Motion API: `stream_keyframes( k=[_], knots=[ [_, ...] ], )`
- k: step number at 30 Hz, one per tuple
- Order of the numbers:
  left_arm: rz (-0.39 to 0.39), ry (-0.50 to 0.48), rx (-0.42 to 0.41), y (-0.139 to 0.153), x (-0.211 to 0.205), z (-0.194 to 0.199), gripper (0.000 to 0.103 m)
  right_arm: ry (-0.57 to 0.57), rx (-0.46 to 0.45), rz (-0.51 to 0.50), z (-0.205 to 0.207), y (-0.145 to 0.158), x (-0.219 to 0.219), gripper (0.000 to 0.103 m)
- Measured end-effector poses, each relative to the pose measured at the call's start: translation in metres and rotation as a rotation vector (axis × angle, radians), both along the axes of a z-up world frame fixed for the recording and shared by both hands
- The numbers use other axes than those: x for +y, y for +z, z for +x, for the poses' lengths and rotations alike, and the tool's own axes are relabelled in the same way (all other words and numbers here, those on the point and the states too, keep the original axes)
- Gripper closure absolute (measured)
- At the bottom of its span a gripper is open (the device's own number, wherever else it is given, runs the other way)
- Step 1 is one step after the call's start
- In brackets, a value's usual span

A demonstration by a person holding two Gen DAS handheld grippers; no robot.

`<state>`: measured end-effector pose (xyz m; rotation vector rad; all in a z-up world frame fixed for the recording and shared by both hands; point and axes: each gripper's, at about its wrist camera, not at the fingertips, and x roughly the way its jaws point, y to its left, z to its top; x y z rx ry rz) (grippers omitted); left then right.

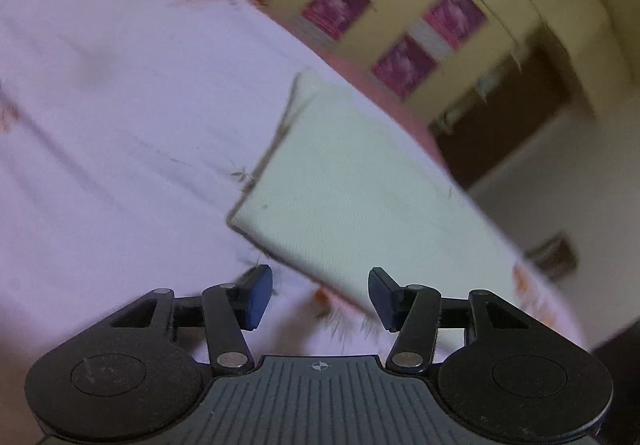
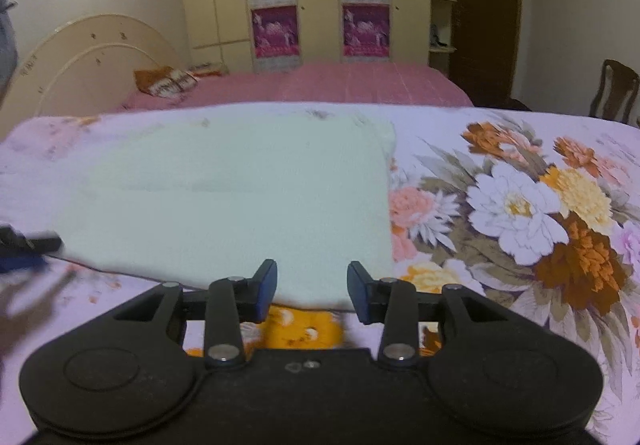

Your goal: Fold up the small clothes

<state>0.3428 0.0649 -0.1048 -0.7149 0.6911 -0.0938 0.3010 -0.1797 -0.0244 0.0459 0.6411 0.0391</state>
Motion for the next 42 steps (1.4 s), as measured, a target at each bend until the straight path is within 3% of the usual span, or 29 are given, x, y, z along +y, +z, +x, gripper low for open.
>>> stream_keyframes(
  k=[3, 5, 9, 10, 13, 17, 20, 22, 24, 26, 30, 36, 38, 40, 42],
  knots=[
    [-0.119, 0.052, -0.003, -0.010, 0.006, 0.016, 0.049, 0.040, -0.020, 0.034, 0.008, 0.006, 0.004, 0.065],
    [-0.181, 0.093, -0.028, -0.019, 0.008, 0.026, 0.052, 0.059, -0.022, 0.078, 0.020, 0.007, 0.006, 0.071],
    [-0.227, 0.161, -0.008, -0.034, 0.006, 0.049, 0.090, 0.082, -0.016, 0.136, 0.050, 0.001, 0.015, 0.090],
    [-0.256, 0.171, 0.001, -0.038, 0.008, 0.055, 0.092, 0.088, -0.016, 0.138, 0.061, -0.002, 0.019, 0.091],
    [-0.270, 0.161, -0.011, -0.036, 0.007, 0.063, 0.096, 0.102, -0.009, 0.143, 0.090, -0.011, 0.032, 0.092],
    [-0.244, 0.123, -0.127, -0.011, 0.000, 0.047, 0.096, 0.120, -0.013, 0.143, 0.125, -0.020, 0.053, 0.093],
    [-0.231, 0.128, -0.057, -0.026, 0.006, 0.052, 0.096, 0.124, -0.037, 0.129, 0.135, -0.021, 0.063, 0.093],
    [-0.241, 0.125, 0.009, -0.043, 0.009, 0.057, 0.096, 0.119, 0.018, 0.079, 0.148, -0.033, 0.070, 0.093],
    [-0.300, 0.131, -0.007, -0.051, 0.014, 0.055, 0.095, 0.126, 0.031, 0.053, 0.150, -0.042, 0.074, 0.094],
    [-0.297, 0.135, -0.003, -0.050, 0.011, 0.059, 0.095, 0.133, 0.030, 0.036, 0.149, -0.041, 0.075, 0.094],
    [-0.234, 0.126, -0.033, -0.041, 0.005, 0.056, 0.096, 0.137, 0.024, 0.037, 0.145, -0.042, 0.074, 0.095],
    [0.057, -0.117, -0.171, 0.046, -0.040, 0.066, 0.096, 0.122, 0.034, 0.106, 0.144, -0.044, 0.065, 0.095],
    [0.139, -0.213, -0.194, 0.070, -0.061, 0.073, 0.096, 0.106, 0.044, 0.165, 0.150, -0.040, 0.057, 0.095],
    [0.207, -0.295, -0.218, 0.088, -0.084, 0.077, 0.096, 0.048, 0.041, 0.287, 0.146, -0.035, 0.037, 0.092],
    [0.266, -0.388, -0.226, 0.097, -0.115, 0.085, 0.096, -0.042, -0.011, 0.394, 0.133, -0.028, 0.009, 0.087]
  ],
)
